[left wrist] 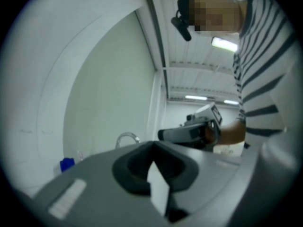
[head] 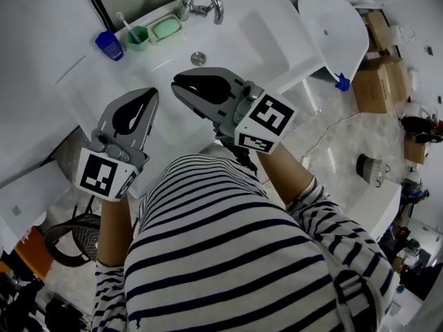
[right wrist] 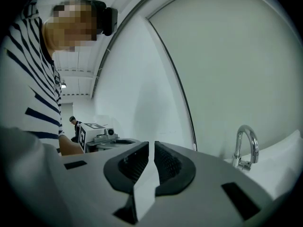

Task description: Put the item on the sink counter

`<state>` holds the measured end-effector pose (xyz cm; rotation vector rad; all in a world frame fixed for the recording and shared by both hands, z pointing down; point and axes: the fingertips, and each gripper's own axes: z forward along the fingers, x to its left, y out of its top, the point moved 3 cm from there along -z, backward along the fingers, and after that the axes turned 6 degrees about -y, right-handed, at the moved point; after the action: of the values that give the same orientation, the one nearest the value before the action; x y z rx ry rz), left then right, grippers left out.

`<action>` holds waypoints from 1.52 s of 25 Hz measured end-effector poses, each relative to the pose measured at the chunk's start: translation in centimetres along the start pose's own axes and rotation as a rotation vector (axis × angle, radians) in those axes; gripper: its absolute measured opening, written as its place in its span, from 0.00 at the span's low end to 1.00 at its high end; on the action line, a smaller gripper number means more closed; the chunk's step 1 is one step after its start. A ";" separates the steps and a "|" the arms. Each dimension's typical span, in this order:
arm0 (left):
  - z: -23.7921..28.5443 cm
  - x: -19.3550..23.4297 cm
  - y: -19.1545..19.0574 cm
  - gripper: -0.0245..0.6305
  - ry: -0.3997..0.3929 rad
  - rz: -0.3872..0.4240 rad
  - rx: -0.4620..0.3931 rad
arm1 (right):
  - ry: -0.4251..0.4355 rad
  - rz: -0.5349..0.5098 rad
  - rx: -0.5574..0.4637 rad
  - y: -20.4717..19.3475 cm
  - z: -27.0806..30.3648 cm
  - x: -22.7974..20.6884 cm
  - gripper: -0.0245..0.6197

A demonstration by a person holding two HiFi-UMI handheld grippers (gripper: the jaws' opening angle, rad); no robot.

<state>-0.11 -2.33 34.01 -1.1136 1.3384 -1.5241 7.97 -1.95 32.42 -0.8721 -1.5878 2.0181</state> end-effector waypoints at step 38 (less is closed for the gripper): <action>-2.7 -3.2 0.9 0.05 0.004 0.010 -0.058 | 0.024 -0.176 0.023 -1.2 0.0 5.9 0.05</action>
<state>-1.78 1.39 32.68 -1.1387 1.3971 -1.4898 3.71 2.33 32.33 -0.7180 -1.5677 1.8923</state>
